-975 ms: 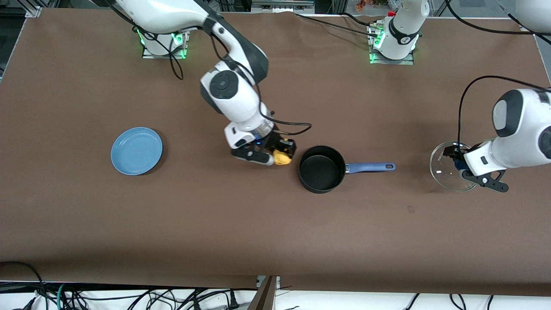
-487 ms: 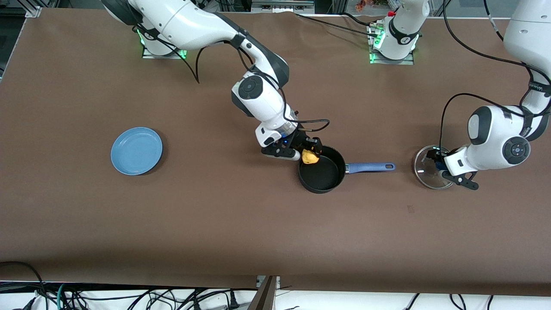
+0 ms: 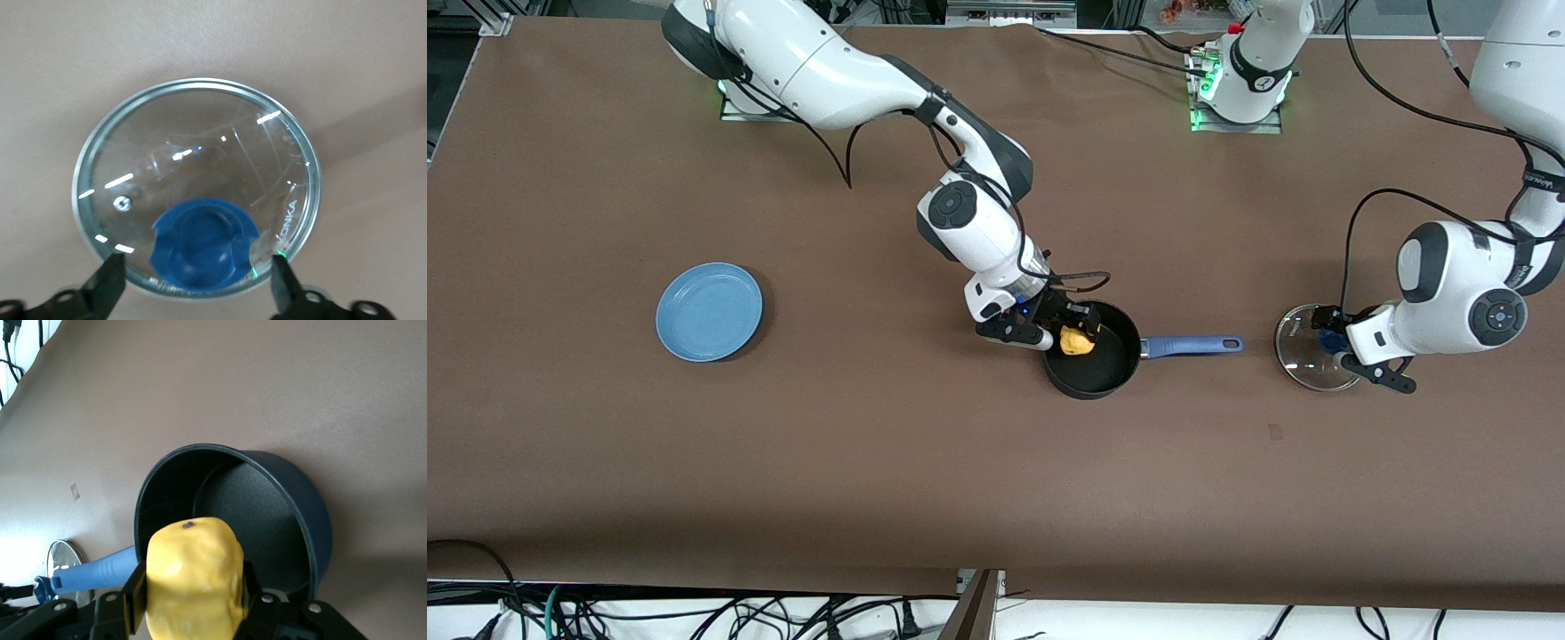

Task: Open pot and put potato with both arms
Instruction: 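Drop the potato into the pot while the left gripper sets the lid down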

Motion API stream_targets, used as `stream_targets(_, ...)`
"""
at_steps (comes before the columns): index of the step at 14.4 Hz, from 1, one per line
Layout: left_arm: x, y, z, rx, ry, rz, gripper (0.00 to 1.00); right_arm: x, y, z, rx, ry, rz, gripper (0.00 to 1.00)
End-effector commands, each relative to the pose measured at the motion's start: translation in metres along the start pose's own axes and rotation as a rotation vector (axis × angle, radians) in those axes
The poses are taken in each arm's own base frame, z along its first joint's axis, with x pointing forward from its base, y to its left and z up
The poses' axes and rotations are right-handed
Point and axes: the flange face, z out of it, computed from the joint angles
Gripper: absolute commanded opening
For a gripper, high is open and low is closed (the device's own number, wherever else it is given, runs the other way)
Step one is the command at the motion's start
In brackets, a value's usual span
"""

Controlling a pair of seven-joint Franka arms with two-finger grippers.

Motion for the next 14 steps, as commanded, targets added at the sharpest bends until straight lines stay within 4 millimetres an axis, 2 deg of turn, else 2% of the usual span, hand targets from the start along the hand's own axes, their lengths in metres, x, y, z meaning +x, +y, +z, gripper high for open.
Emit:
stream_targets(1,-0.002,0.003,-0.079,0.063,0.033,0.009,1.0,-0.005,0.0,0.016,0.037,0.022,-0.013,0.77)
stream_targets(2,-0.007,0.0,-0.112,0.068,0.058,-0.016,1.0,-0.004,0.0,0.015,0.036,0.027,-0.026,1.0)
stream_targets(5,-0.036,-0.004,-0.237,0.06,0.076,-0.089,1.0,0.004,0.002,0.008,-0.053,0.02,-0.077,1.0)
stream_targets(6,-0.048,-0.004,-0.271,0.047,0.057,-0.11,1.0,0.006,0.0,0.001,-0.109,-0.001,-0.1,1.0)
stream_targets(7,-0.058,-0.001,-0.308,0.045,0.071,-0.122,1.0,0.022,-0.016,-0.029,-0.127,0.004,-0.122,1.0)
stream_targets(8,-0.065,0.005,-0.332,0.048,0.078,-0.118,1.0,0.037,-0.018,-0.047,-0.168,-0.013,-0.146,1.0)
stream_targets(9,-0.069,0.005,-0.346,0.055,0.096,-0.122,1.0,0.048,-0.016,-0.063,-0.217,-0.034,-0.176,1.0)
stream_targets(11,-0.078,0.008,-0.367,0.027,0.148,-0.132,1.0,0.076,-0.015,-0.106,-0.29,-0.056,-0.244,1.0)
stream_targets(12,-0.08,0.009,-0.369,-0.005,0.164,-0.138,1.0,0.088,-0.007,-0.119,-0.335,-0.089,-0.292,1.0)
stream_targets(14,-0.086,0.0,-0.371,0.096,0.126,-0.159,1.0,0.111,0.006,-0.148,-0.391,-0.141,-0.364,1.0)
